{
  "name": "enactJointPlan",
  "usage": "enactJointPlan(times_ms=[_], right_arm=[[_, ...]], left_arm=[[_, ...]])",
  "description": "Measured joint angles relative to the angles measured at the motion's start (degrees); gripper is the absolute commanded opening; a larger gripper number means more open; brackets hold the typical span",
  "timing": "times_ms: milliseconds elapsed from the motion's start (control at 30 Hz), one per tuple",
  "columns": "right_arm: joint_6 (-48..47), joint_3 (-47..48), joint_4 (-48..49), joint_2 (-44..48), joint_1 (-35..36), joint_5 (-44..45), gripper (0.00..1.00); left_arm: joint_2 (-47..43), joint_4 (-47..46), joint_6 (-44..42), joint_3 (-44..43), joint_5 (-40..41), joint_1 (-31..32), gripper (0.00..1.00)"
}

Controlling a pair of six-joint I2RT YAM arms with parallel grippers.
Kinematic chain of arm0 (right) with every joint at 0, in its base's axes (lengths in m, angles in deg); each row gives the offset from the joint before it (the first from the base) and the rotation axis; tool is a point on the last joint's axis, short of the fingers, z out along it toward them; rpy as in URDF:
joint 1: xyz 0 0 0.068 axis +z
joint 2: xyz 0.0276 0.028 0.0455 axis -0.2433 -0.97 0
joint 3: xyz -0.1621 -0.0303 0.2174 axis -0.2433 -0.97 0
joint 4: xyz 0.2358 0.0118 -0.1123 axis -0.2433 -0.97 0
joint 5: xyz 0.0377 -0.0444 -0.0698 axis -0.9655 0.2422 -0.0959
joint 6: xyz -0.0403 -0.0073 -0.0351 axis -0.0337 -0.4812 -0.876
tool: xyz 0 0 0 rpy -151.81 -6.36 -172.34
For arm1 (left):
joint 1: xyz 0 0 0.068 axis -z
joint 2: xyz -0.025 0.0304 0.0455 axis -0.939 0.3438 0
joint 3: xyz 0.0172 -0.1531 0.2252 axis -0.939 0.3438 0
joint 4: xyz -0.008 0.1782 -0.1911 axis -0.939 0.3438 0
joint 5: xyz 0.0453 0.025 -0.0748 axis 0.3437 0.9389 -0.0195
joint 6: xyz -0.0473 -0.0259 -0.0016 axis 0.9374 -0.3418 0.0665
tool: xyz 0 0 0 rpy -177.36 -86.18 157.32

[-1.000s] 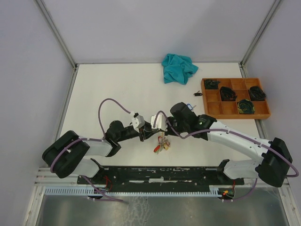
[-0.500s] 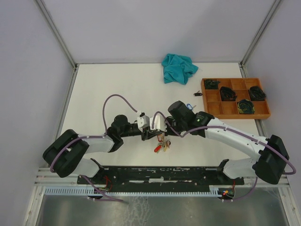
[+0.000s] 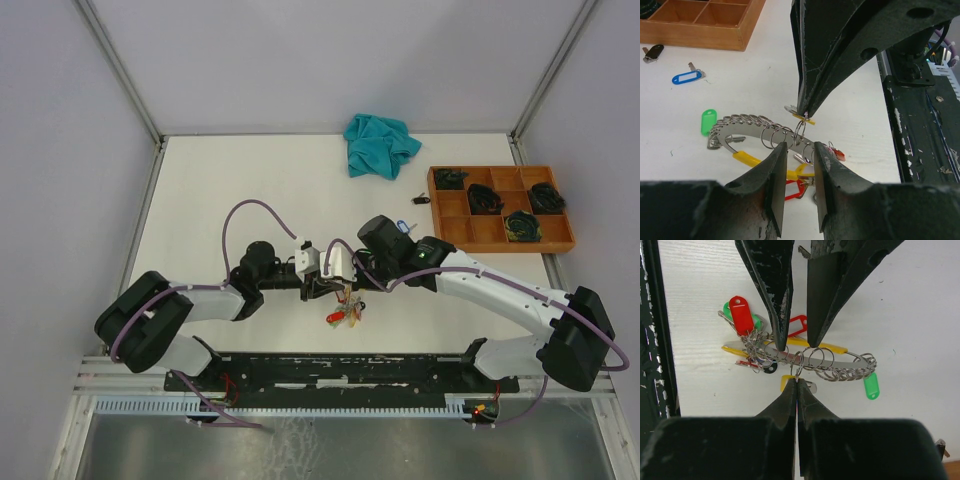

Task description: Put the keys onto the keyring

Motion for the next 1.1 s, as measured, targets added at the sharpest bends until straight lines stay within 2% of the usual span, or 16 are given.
enactJointPlan(times_ms=[167, 367, 667, 1100], right_arm=[[0.0, 0.0, 0.1, 0.0, 0.0, -0.2, 0.01], [0.3, -0.3, 3.2, 0.5, 0.3, -0.1, 0.01], [0.5, -0.9, 4.9, 1.6, 0.3, -0.2, 0.01], [0.5, -0.9, 4.9, 1.8, 0.3, -1.2, 0.01]], left_arm=[[-0.1, -0.9, 0.0, 0.3, 0.3, 0.0, 0.34], [-0.1, -9.4, 1.3, 5.5, 3.0, -1.0, 0.34], [2.6, -21.3, 5.9, 7.1, 2.2, -2.6, 0.35], [7.1, -25.2, 8.8, 5.9, -1.6, -2.8, 0.34]])
